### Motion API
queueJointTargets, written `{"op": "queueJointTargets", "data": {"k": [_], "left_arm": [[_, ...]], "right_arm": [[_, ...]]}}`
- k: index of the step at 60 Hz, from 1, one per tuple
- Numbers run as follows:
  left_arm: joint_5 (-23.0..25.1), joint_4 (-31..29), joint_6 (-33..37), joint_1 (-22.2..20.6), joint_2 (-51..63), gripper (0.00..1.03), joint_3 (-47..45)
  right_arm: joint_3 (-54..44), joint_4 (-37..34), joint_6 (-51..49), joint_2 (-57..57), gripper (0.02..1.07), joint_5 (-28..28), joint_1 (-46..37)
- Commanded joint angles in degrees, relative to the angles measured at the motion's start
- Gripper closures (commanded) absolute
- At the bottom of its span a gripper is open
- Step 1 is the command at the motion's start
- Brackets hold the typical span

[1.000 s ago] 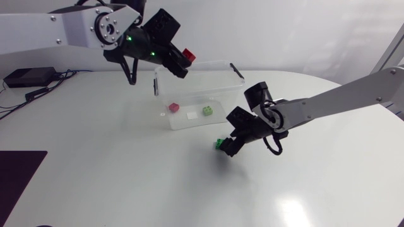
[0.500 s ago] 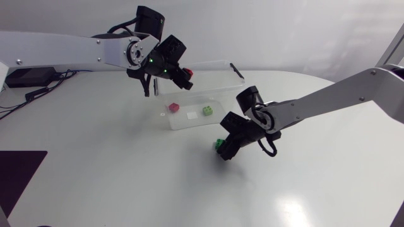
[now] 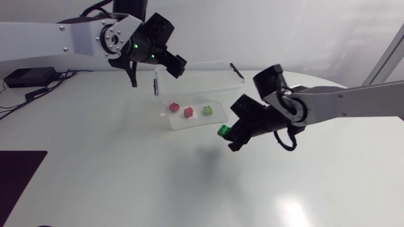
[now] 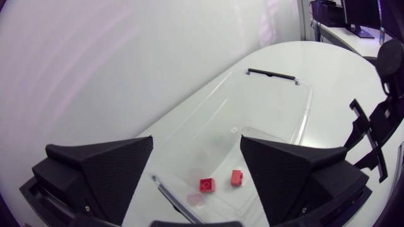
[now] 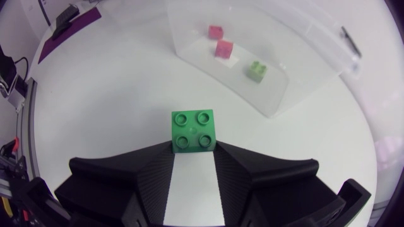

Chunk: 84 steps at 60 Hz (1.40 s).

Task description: Place the duplo bricks in the container

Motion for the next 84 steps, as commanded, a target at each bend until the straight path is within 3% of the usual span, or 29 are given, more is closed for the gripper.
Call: {"op": "queueJointTargets", "data": {"k": [1, 14, 30, 45, 57, 64, 67, 84], "left_arm": [[-1.69, 0.46, -1.31, 1.34, -3.29, 0.05, -2.78], [-4.15, 0.55, -0.26, 2.84, -9.62, 0.05, -8.58], [-5.82, 0.81, -0.87, 6.26, -16.83, 0.05, -15.61], [-5.91, 7.23, -0.96, 9.43, -25.79, 0.05, -24.93], [-5.99, 9.43, -0.96, 11.8, -31.24, 0.04, -30.12], [-5.99, 10.22, -0.87, 13.47, -33.18, 0.04, -31.96], [-5.99, 10.22, -0.87, 14.0, -34.23, 0.04, -32.75], [-6.43, 9.78, -0.7, 15.58, -41.26, 0.04, -36.97]], "right_arm": [[-0.36, -1.55, 2.5, -4.94, 0.8, 0.87, -0.39], [7.02, -3.83, 6.19, -8.37, 0.8, 4.12, -0.83], [19.77, -3.83, 11.38, 0.33, 0.8, 7.64, -0.75], [29.26, -3.48, 13.66, 10.0, 0.8, 10.27, 0.75], [33.74, -3.13, 14.28, 15.54, 0.53, 14.4, 2.42], [35.15, -3.22, 14.63, 16.68, 0.23, 15.99, 2.68], [35.06, -3.22, 14.89, 16.24, 0.16, 16.6, 2.68], [24.43, 1.26, 14.89, 3.76, 0.1, 20.56, 1.72]]}}
